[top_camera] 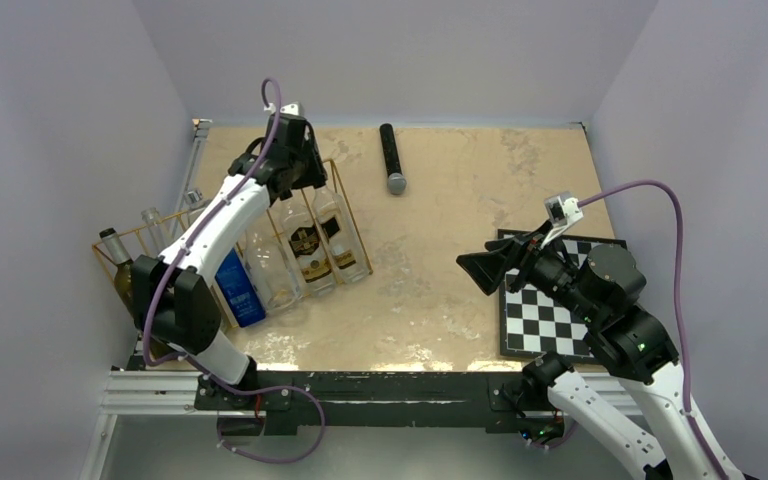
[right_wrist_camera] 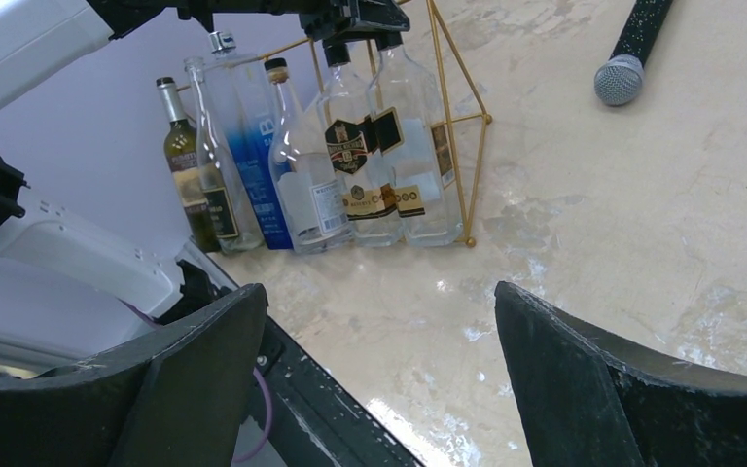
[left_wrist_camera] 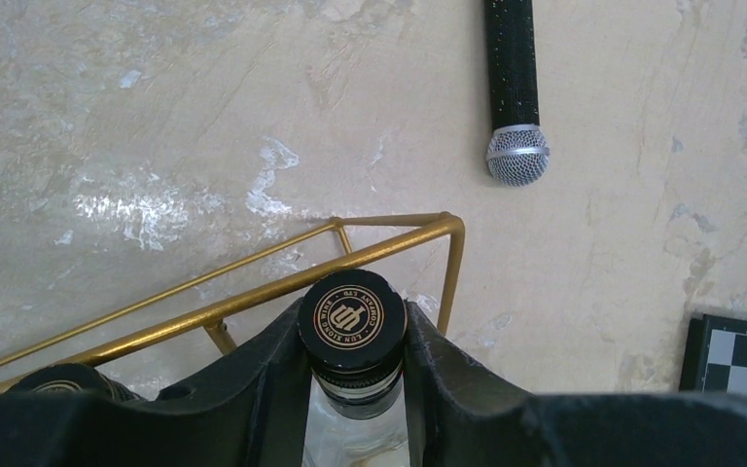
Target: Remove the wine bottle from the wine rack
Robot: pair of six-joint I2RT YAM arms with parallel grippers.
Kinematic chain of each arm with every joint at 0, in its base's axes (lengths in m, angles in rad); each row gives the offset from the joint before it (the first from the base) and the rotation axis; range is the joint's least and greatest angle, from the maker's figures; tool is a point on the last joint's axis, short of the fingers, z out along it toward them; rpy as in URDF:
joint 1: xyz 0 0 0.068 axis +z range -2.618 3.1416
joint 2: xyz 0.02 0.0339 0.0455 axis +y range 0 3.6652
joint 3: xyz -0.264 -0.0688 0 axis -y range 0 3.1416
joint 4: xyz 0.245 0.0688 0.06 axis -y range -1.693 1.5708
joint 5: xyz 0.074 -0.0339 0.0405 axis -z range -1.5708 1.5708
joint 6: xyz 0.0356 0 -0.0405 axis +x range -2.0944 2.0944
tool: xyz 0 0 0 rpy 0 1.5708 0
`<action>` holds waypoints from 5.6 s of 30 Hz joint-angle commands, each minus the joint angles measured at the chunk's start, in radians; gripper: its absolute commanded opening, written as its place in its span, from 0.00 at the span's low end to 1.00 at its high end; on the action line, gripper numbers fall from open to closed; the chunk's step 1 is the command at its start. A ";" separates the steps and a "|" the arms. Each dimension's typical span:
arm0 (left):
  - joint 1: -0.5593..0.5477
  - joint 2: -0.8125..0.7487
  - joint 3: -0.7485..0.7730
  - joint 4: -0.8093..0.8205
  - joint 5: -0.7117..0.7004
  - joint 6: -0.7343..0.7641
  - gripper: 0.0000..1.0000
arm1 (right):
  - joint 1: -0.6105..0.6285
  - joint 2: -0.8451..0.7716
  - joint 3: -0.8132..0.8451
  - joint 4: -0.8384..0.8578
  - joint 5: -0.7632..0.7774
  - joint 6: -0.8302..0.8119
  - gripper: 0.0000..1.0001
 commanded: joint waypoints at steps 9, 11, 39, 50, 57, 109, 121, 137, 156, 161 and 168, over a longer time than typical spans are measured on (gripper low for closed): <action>-0.138 -0.296 -0.037 0.121 -0.004 0.189 0.00 | 0.002 0.004 0.032 0.017 0.001 -0.064 0.93; -0.174 -0.329 -0.038 0.125 -0.005 0.209 0.00 | 0.002 -0.001 0.031 0.020 0.007 -0.066 0.93; -0.466 0.139 0.323 0.496 0.267 0.403 0.00 | 0.000 -0.097 0.005 -0.088 0.235 -0.111 0.93; -0.475 0.219 0.342 0.484 0.281 0.414 0.29 | 0.000 -0.079 -0.021 -0.080 0.287 -0.145 0.94; -0.475 0.136 0.304 0.457 0.256 0.391 0.80 | 0.001 -0.034 -0.011 -0.057 0.292 -0.141 0.94; 0.057 -0.178 -0.121 -0.106 -0.148 0.113 0.66 | 0.000 0.618 0.085 0.431 0.465 -0.455 0.82; 0.057 -0.147 -0.111 -0.064 -0.129 0.127 0.45 | 0.001 0.604 0.131 0.437 0.500 -0.506 0.16; 0.056 -0.240 -0.151 -0.015 -0.031 0.186 0.00 | -0.295 0.744 0.404 0.417 0.584 -0.537 0.00; 0.053 -0.398 -0.250 0.100 0.098 0.197 0.00 | -0.447 1.009 0.540 0.382 0.711 -0.398 0.30; 0.050 -0.404 -0.253 0.100 0.115 0.192 0.00 | -0.448 1.018 0.571 0.327 0.724 -0.389 0.44; 0.030 -0.435 -0.257 0.109 0.115 0.184 0.00 | -0.449 0.958 0.574 0.317 0.688 -0.388 0.71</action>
